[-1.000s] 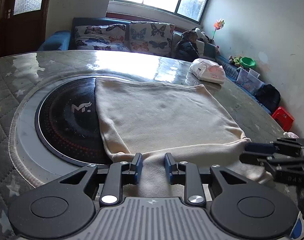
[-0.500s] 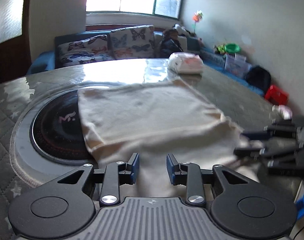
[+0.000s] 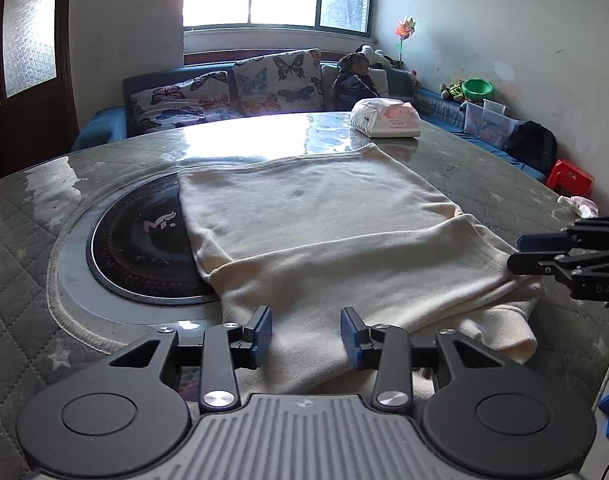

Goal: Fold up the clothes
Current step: 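Grasp the hem with the left gripper while the right gripper grasps the hem corner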

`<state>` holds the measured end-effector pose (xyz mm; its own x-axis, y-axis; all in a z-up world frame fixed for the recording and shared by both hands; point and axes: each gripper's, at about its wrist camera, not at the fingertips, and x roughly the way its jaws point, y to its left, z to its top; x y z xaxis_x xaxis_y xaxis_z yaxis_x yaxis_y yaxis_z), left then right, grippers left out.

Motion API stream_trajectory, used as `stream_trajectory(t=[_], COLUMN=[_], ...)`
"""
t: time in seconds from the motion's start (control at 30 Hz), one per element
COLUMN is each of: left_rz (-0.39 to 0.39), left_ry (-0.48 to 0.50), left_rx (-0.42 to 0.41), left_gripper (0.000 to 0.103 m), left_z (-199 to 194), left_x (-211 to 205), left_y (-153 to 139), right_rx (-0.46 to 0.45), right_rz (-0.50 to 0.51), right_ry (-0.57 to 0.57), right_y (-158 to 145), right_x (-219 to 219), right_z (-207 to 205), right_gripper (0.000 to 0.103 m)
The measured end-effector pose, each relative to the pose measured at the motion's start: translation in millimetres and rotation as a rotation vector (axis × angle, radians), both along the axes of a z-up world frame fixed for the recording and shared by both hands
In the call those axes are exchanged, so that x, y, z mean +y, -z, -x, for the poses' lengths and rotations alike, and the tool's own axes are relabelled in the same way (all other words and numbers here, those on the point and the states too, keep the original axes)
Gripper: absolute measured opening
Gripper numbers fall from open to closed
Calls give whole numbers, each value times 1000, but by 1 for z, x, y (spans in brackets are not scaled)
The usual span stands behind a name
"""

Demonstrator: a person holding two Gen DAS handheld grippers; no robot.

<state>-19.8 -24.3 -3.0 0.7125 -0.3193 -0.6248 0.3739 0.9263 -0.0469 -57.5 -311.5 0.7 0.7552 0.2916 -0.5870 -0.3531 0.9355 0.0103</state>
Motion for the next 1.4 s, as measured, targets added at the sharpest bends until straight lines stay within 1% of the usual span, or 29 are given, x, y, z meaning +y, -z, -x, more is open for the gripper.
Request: stream_trajectory(t=[0.07, 0.13, 0.17, 0.23, 0.3, 0.37, 0.43, 0.57, 0.67, 0.77, 0.9, 0.97, 1.17, 1.23, 1.27, 1.3, 1.33, 1.4], left_rz=[-5, -8, -9, -13, -20, -33, -47, -78, -123, -145, -187, -212, -268, -282, -283, -278, -266, -240], left_ry=[3, 20, 34, 72, 110, 145, 177, 244, 268, 284, 297, 305, 356, 370, 372, 373, 370, 357], left_rx=[-2, -12, -17, -26, -29, -30, -32, -57, -69, -76, -119, -142, -205, -227, -233, -236, -234, -231], left_gripper=[41, 41, 41, 41, 41, 41, 41, 41, 42, 43, 43, 43, 43, 38, 32, 23, 18, 11], left_z=[3, 9, 14, 24, 34, 43, 52, 64, 70, 73, 75, 74, 76, 77, 77, 76, 74, 70], left_x=[1, 2, 2, 2, 1, -1, -4, -6, -6, -6, -11, -16, -28, -31, -32, -32, -32, -30], left_y=[-2, -6, -8, -12, -13, -13, -12, -12, -7, -4, -1, 1, 9, 11, 12, 11, 11, 7], right_rx=[10, -7, -21, -17, -4, 29, 29, 14, 10, 3, -5, -10, -43, -55, -60, -64, -70, -87], right_rz=[-2, -2, -11, -39, -63, -47, -30, -5, 47, 122, 191, 217, 289, 310, 321, 330, 339, 354], right_ry=[4, 8, 13, 10, 4, -12, -22, -38, -80, -143, -230, -263, -347, -373, -385, -399, -410, -424], right_y=[4, 0, -3, -5, -4, 5, 8, -3, -9, -11, -11, -9, -4, -2, -1, 0, 1, 2], right_x=[-3, -5, -7, -10, -13, -11, -9, -9, -7, 1, 12, 18, 35, 40, 42, 45, 47, 50], right_z=[1, 5, 8, 10, 11, 10, 11, 15, 21, 31, 42, 45, 54, 55, 56, 56, 57, 58], right_gripper=[32, 32, 32, 32, 29, 26, 26, 26, 26, 27, 29, 38, 42, 43, 44, 45, 47, 50])
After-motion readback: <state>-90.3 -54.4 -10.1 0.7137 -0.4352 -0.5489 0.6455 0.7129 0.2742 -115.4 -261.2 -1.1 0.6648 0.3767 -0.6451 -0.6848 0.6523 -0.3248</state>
